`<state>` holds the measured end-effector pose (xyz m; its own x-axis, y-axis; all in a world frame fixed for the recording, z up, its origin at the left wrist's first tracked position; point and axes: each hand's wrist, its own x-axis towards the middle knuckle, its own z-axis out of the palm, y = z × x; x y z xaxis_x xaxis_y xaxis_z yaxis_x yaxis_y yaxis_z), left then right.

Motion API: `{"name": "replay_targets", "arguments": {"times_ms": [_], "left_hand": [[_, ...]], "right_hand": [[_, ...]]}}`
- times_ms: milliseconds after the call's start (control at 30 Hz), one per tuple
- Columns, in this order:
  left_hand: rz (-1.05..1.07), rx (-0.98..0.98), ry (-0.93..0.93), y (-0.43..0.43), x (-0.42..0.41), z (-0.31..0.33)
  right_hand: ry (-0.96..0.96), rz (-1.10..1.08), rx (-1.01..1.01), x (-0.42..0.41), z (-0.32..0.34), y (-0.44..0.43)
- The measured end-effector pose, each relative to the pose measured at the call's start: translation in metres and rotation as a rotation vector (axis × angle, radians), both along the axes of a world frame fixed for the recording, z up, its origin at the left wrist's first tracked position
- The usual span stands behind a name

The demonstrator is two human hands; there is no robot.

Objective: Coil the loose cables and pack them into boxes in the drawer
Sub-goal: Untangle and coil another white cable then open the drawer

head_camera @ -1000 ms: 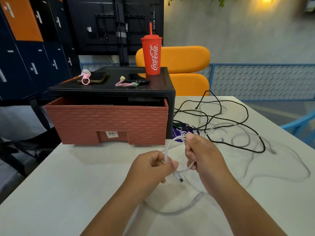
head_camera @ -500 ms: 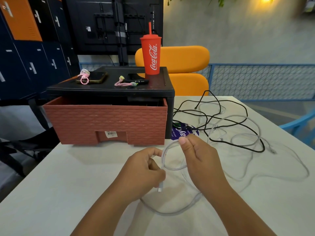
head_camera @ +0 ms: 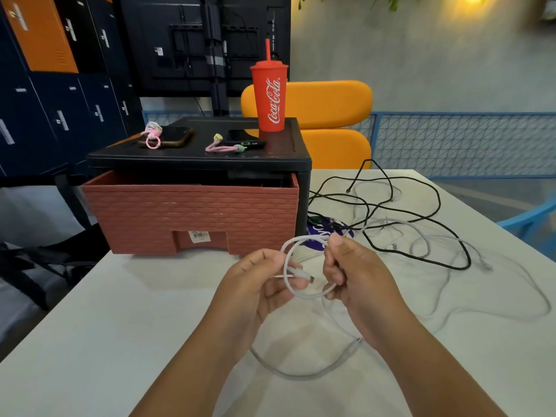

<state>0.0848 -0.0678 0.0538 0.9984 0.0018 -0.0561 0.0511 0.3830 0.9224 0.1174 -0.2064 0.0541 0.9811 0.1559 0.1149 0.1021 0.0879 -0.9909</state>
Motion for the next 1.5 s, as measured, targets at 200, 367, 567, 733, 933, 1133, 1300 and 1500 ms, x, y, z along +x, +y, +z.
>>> {"name": "replay_targets", "arguments": {"times_ms": [200, 367, 567, 733, 933, 1133, 1300, 1500], "left_hand": [[-0.116, -0.021, -0.020, -0.003, -0.004, -0.003], [-0.153, 0.230, -0.072, 0.003, -0.002, -0.007], [-0.106, 0.146, 0.005, 0.006, 0.002, -0.007], [-0.201, -0.125, 0.088, 0.006, 0.000, -0.002], [-0.156, -0.509, 0.000, 0.017, 0.005, 0.000], [-0.068, -0.723, -0.176, 0.042, 0.011, -0.003], [0.051, -0.696, -0.215, 0.038, 0.010, 0.003], [0.050, -0.590, -0.249, 0.037, 0.009, 0.003]], "right_hand": [[0.032, 0.022, 0.080, 0.002, 0.000, -0.001], [0.027, -0.011, 0.143, 0.004, 0.000, -0.004], [-0.072, -0.066, -0.126, 0.005, -0.005, -0.003], [-0.154, 0.044, -0.289, -0.001, -0.007, 0.006], [-0.331, -0.094, -0.501, 0.004, -0.007, -0.007], [-0.428, -0.350, -0.617, 0.012, -0.010, -0.019], [-0.429, -0.274, -0.766, 0.003, -0.006, -0.012], [-0.725, -0.132, -1.069, -0.002, -0.013, 0.001]]}}
